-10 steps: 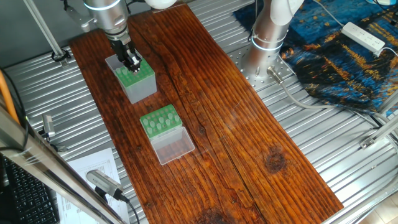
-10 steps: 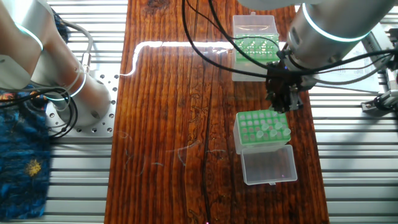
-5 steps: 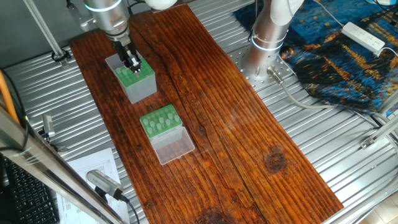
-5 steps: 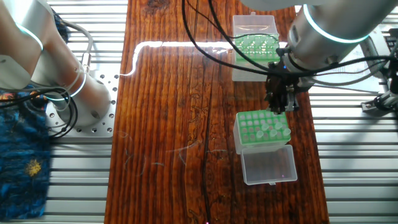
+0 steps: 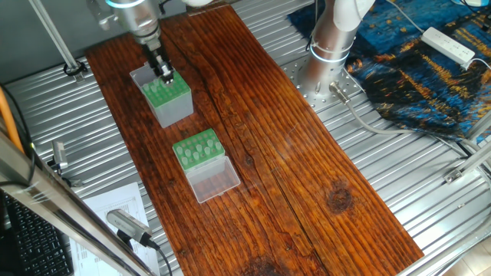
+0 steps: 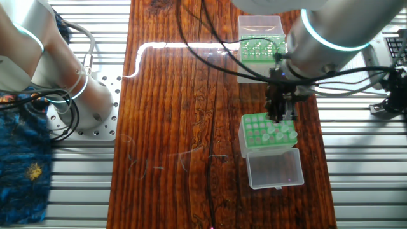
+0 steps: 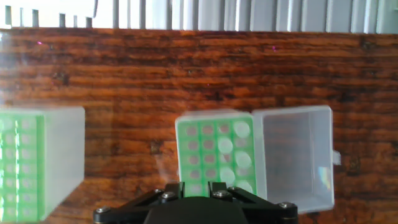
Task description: Transfer all large pipette tips from one holder to another
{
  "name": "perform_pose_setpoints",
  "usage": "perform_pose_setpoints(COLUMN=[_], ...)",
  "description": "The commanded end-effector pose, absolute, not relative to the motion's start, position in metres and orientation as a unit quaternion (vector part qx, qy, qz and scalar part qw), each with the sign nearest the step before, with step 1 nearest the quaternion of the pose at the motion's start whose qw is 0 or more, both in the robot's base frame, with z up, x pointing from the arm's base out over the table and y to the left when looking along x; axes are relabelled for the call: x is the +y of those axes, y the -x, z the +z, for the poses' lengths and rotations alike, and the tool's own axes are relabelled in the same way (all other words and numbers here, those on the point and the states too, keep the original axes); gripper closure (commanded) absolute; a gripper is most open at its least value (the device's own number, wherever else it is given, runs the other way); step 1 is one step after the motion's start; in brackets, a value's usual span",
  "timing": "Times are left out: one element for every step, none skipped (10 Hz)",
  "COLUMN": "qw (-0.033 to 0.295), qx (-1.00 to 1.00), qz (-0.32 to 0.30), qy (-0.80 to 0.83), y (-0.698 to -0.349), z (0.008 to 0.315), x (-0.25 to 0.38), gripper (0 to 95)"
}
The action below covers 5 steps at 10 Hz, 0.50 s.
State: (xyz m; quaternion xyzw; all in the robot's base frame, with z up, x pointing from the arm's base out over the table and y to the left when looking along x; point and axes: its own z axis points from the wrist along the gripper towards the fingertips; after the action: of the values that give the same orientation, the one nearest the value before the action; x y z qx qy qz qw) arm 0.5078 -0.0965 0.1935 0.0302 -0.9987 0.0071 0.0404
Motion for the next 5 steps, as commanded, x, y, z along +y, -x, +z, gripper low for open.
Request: perform_pose_setpoints(qw=[0.047, 0.046, 0.038, 0.035, 0.034], qx=[-0.998, -0.998, -0.998, -0.998, -0.998], qz=[0.01, 0.011, 0.01, 0.011, 0.012], qy=[-0.051, -0.05, -0.052, -0.052, -0.05], y=[-0.5042, -0.5002, -0.4985, -0.4982, -0.4982], z=[0.189, 0.1875, 0.1865, 0.1854, 0.1845], x=[-0.1004, -0.1031, -0.1065, -0.1082, -0.1091], gripper=[76.0, 76.0, 76.0, 76.0, 76.0])
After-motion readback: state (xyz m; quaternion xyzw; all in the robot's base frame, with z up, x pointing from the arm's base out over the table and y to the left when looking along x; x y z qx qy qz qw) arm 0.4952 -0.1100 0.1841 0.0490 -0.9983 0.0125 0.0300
